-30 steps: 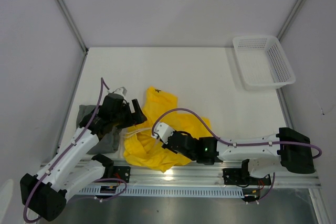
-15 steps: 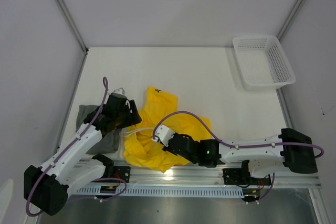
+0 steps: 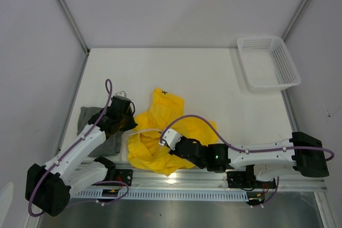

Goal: Fold and stack the shorts
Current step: Flatten the shorts out

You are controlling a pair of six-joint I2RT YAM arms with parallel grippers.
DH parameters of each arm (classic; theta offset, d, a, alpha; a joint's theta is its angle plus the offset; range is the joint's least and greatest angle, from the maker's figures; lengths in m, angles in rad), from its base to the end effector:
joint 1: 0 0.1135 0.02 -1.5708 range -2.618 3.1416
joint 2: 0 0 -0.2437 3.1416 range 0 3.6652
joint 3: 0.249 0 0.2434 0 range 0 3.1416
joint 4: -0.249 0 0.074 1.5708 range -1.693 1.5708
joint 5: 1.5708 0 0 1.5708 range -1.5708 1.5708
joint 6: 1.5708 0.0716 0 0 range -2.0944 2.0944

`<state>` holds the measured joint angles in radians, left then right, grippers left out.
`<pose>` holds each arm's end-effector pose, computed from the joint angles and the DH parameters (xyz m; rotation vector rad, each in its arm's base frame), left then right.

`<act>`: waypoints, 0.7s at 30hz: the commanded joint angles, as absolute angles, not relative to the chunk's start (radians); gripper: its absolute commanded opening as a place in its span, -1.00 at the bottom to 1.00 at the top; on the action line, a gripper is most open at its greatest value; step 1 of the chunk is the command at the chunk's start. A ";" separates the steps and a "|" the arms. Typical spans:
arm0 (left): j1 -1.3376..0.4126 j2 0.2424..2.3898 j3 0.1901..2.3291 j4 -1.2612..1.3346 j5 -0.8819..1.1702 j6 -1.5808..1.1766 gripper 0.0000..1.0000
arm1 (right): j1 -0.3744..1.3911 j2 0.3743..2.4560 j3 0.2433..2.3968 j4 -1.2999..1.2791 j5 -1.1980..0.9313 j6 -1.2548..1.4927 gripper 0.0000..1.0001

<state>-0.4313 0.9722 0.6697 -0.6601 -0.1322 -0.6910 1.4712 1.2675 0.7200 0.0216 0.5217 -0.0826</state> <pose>0.1934 -0.0786 0.1828 -0.3818 2.5160 -0.2823 0.0651 0.2925 0.2062 -1.1906 1.6524 0.3287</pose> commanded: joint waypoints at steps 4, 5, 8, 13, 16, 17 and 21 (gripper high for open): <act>-0.350 0.992 0.742 -0.606 -0.103 -0.678 -1.00 | 1.480 1.067 0.620 0.153 0.698 -0.086 -1.00; -0.304 1.008 0.770 -0.600 -0.050 -0.667 -1.00 | 1.482 1.027 0.602 0.161 0.698 -0.083 -1.00; -0.230 1.106 0.857 -0.597 -0.011 -0.634 -1.00 | 1.488 0.880 0.551 0.150 0.686 -0.071 -1.00; -0.164 1.261 1.061 -0.609 0.067 -0.607 -1.00 | 1.517 0.744 0.522 0.058 0.654 -0.031 -1.00; -0.155 1.347 1.188 -0.635 0.090 -0.595 -1.00 | 1.520 0.693 0.525 0.008 0.568 -0.017 -1.00; -0.150 1.382 1.206 -0.641 0.095 -0.589 -1.00 | 1.520 0.683 0.529 0.006 0.542 -0.014 -1.00; -0.138 1.445 1.298 -0.686 0.109 -0.554 -1.00 | 1.519 0.641 0.548 -0.096 0.420 0.026 -1.00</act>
<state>-0.1921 1.4117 1.2022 -0.7166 0.1905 -0.6106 1.5032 0.6838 0.5259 -0.0048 0.5369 -0.0257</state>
